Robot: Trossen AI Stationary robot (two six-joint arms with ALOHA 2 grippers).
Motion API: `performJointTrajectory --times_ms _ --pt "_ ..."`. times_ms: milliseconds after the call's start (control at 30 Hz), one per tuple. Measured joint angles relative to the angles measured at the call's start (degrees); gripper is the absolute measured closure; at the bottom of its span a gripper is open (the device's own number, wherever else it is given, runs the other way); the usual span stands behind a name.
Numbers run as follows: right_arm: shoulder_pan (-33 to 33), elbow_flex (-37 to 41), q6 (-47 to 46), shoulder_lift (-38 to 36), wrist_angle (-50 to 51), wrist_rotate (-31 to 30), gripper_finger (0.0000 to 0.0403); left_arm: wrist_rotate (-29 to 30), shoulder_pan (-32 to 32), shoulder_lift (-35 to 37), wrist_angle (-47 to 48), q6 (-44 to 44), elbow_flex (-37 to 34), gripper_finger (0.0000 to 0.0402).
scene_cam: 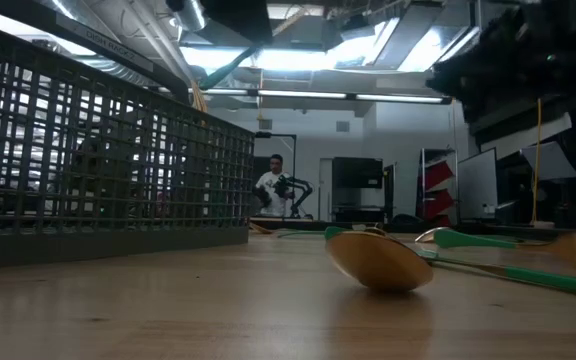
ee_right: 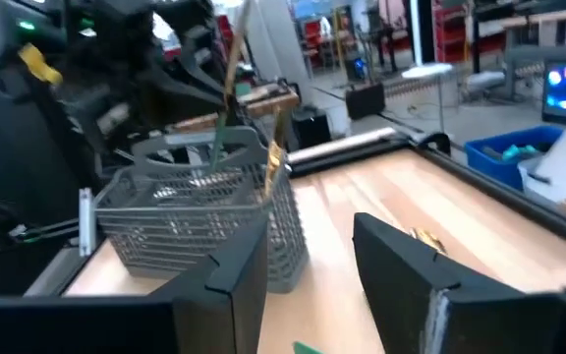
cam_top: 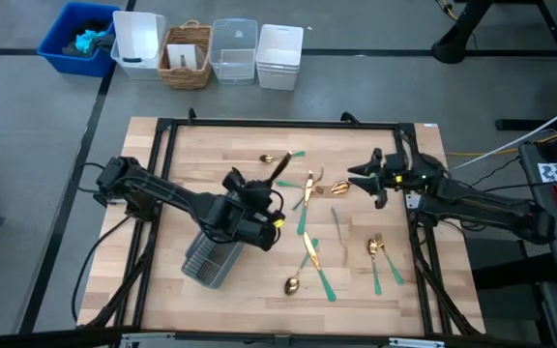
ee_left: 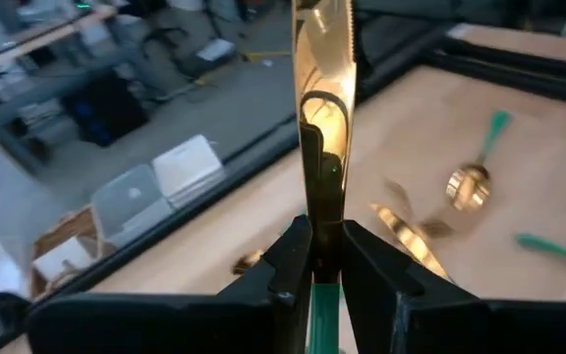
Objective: Sort silverware
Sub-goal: Put the green knife into the silverware basket
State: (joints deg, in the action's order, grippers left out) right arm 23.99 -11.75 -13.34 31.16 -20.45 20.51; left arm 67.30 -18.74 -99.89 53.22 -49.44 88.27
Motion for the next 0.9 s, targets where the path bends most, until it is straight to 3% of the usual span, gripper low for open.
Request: performJointTrajectory --times_ms 300,600,800,900 --pt "0.00 0.09 0.48 9.68 -6.36 0.02 0.0251 7.12 -0.04 -0.16 1.47 -10.34 -4.90 0.0360" --pt "0.00 0.09 2.29 11.63 -9.75 0.04 0.0251 14.59 -0.44 -0.18 -2.06 -21.98 -13.51 0.0360" --pt "0.00 0.09 3.26 11.65 -9.71 0.04 0.0251 18.62 -0.44 0.01 -12.74 -22.20 -19.94 0.0360" --pt "0.00 0.09 3.26 11.65 -9.66 0.07 0.0251 16.85 -1.01 -0.47 -18.65 -21.75 -22.01 0.0360"
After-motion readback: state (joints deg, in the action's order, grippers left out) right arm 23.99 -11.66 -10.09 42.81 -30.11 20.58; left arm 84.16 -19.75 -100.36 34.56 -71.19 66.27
